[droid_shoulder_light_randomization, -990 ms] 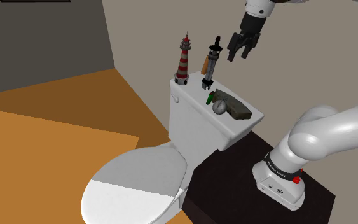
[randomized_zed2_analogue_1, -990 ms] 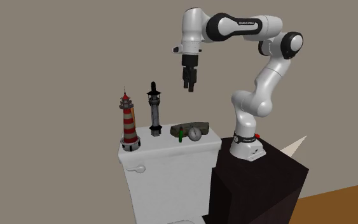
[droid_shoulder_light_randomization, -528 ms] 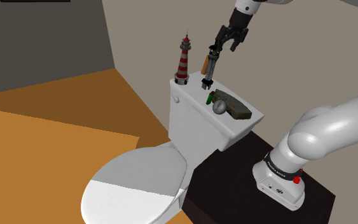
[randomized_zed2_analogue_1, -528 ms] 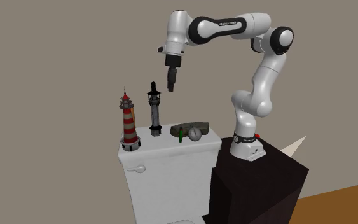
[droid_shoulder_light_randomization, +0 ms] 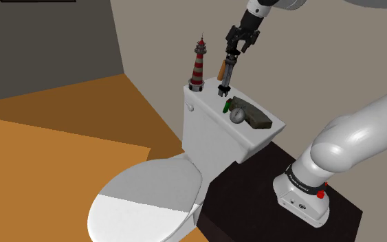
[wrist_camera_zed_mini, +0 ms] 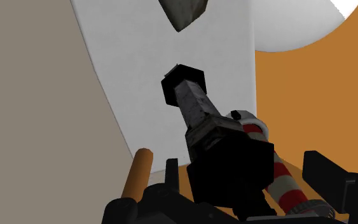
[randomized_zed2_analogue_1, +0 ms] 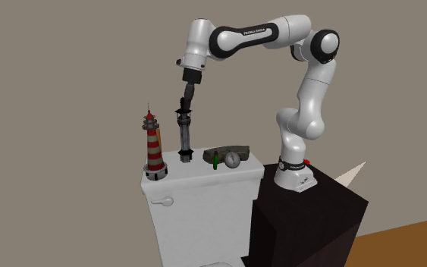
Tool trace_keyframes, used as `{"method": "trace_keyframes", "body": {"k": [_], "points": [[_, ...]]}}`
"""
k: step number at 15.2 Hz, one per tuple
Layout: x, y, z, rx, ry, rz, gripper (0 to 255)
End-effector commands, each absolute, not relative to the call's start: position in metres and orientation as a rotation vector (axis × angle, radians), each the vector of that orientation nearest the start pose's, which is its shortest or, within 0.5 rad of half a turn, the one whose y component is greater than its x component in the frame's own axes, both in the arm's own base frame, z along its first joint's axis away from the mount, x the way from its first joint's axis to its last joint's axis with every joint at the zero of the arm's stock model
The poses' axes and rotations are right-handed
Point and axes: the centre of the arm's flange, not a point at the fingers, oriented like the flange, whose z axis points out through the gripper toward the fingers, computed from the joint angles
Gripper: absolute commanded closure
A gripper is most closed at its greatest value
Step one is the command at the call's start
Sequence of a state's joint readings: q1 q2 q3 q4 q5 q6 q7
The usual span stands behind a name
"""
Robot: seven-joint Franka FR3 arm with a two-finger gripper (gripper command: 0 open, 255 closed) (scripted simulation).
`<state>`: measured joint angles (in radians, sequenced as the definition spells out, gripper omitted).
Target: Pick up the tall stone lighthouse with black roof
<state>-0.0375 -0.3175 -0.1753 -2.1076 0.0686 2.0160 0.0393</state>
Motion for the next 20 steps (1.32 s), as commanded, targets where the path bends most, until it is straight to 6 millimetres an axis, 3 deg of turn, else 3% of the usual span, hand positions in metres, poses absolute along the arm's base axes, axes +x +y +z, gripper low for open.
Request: {"method": "trace_keyframes", "body": {"k": [1,4,6,7,16,20], "points": [[0.473,-0.108,0.559,-2.993,0.411,-0.351,0],[0.473,-0.108,0.54,-2.993,0.411,-0.351,0],[0.473,-0.108,0.54,-2.993,0.411,-0.351,0],[0.473,-0.107,0.54,-2.993,0.411,-0.351,255],[0.473,-0.108,0.54,-2.993,0.411,-0.351,255],[0.473,-0.108,0.561,-2.993,0.411,-0.351,255]]}}
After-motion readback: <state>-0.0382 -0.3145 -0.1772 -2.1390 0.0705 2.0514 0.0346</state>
